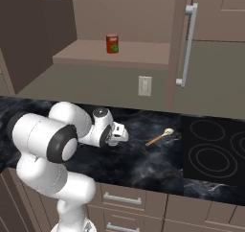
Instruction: Restock the canned food cabinet by taking the new fresh canned food from the counter and placing it in the cabinet. Then, take the old canned food from the cabinet and place it on the counter.
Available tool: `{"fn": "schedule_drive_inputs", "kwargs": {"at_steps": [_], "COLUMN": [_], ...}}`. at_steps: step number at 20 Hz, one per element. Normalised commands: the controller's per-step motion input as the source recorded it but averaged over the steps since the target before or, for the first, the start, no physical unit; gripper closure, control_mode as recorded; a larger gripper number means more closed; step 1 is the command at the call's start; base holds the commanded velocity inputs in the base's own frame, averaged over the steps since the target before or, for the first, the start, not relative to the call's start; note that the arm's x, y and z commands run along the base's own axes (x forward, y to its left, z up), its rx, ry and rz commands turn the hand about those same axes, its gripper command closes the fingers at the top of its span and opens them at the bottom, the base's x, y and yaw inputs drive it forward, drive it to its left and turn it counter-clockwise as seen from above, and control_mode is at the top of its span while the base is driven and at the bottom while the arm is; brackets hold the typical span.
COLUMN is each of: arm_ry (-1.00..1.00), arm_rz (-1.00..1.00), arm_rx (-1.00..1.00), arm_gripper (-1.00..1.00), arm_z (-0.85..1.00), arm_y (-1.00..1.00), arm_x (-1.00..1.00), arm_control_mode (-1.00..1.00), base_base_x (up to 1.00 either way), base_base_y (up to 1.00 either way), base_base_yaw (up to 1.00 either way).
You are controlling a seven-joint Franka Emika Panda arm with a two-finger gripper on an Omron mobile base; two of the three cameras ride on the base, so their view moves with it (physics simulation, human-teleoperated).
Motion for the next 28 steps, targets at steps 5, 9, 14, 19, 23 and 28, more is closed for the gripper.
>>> {"fn": "schedule_drive_inputs", "kwargs": {"at_steps": [5, 9, 14, 19, 23, 28], "arm_ry": [0.04, 0.0, -0.03, -0.09, -0.12, -0.19], "arm_rz": [-0.01, -0.02, -0.02, 0.0, 0.0, 0.0], "arm_rx": [0.0, 0.01, 0.01, 0.0, 0.0, -0.01], "arm_gripper": [-1.0, -1.0, -1.0, -1.0, -1.0, -1.0], "arm_z": [0.54, 0.83, 0.84, 0.75, 0.64, 0.63], "arm_y": [0.0, -0.1, -0.29, -0.26, -0.19, -0.01], "arm_x": [-0.01, -0.65, -1.0, -1.0, -1.0, -1.0], "arm_control_mode": [-1.0, -1.0, -1.0, -1.0, -1.0, -1.0], "base_base_x": [0.0, 0.0, 0.0, 0.0, 0.0, 0.0], "base_base_y": [0.0, 0.0, 0.0, 0.0, 0.0, 0.0], "base_base_yaw": [0.0, 0.0, 0.0, 0.0, 0.0, 0.0]}}
